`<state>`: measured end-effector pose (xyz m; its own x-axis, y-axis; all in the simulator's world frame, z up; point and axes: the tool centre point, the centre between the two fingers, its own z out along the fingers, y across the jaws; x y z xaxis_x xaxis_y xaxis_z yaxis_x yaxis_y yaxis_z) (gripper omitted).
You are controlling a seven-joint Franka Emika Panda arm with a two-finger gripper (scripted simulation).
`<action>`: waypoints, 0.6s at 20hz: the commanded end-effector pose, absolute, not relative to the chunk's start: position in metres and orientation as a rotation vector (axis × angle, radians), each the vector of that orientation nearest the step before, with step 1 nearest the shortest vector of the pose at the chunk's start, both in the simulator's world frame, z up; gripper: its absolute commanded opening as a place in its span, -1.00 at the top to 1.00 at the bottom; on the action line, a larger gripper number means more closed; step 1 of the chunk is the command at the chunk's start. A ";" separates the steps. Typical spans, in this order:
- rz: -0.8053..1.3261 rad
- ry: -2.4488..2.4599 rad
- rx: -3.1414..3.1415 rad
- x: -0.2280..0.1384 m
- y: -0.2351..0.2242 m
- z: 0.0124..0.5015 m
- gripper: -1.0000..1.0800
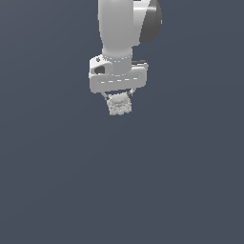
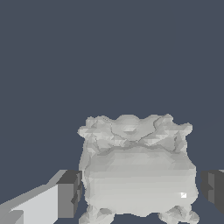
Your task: Pick up the object and move it to a goal position.
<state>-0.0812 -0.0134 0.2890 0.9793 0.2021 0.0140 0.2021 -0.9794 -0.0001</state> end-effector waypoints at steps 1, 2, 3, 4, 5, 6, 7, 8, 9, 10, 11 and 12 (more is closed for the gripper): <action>-0.017 -0.319 -3.123 -0.093 -0.021 0.311 1.00; -0.016 -0.319 -3.123 -0.098 -0.023 0.319 1.00; -0.014 -0.319 -3.123 -0.101 -0.026 0.327 1.00; -0.012 -0.319 -3.123 -0.105 -0.029 0.335 1.00; -0.011 -0.319 -3.123 -0.109 -0.031 0.342 1.00; -0.010 -0.318 -3.123 -0.112 -0.033 0.349 1.00; -0.008 -0.318 -3.124 -0.115 -0.036 0.355 1.00; -0.007 -0.318 -3.124 -0.118 -0.038 0.361 1.00; -0.006 -0.318 -3.124 -0.121 -0.039 0.367 1.00; -0.005 -0.318 -3.124 -0.123 -0.041 0.372 1.00; -0.004 -0.318 -3.124 -0.125 -0.043 0.376 1.00; -0.004 -0.318 -3.124 -0.127 -0.044 0.381 1.00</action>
